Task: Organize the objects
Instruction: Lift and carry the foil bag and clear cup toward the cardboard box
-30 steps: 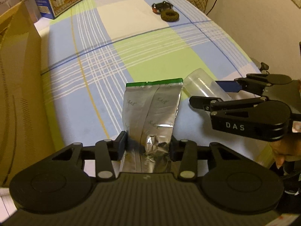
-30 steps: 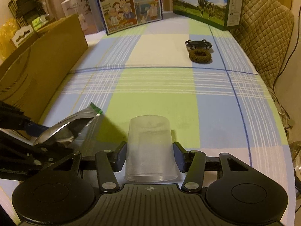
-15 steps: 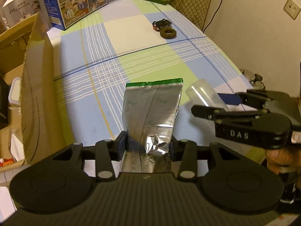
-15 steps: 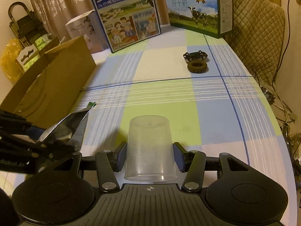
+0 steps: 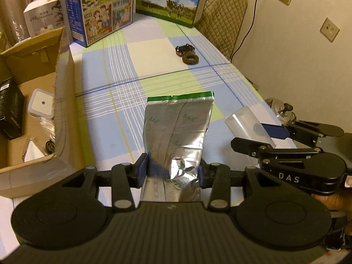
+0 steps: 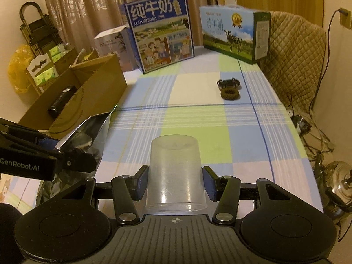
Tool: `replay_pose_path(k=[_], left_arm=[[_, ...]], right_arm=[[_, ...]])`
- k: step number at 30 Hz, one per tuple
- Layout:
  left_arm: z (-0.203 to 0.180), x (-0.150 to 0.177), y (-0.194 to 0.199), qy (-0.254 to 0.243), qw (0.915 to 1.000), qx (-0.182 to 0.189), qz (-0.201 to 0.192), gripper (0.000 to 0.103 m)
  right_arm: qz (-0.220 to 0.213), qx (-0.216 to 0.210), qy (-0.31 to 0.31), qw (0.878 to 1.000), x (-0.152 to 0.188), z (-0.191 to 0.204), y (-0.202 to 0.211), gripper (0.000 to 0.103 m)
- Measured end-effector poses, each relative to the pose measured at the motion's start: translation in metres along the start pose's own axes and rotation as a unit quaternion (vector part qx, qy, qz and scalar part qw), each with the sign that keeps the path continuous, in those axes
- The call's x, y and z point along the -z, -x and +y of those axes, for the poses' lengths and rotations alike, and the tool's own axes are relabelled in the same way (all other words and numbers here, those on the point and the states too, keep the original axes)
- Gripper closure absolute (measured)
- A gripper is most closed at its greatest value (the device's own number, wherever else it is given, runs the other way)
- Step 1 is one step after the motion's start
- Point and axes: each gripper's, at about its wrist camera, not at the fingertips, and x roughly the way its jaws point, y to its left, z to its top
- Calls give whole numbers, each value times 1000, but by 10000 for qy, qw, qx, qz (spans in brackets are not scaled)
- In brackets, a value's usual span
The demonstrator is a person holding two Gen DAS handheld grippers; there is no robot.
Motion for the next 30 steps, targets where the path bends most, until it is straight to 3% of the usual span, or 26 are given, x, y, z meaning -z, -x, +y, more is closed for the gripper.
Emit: replay_pose_path(k=[14, 30], left_arm=[[11, 9, 49, 114, 9992, -84, -365, 65], [25, 19, 64, 250, 9986, -134, -450, 65]], right_arm=[[-220, -70, 311, 9992, -10, 34, 27, 54], [-243, -237, 508, 9981, -15, 55, 27, 54]])
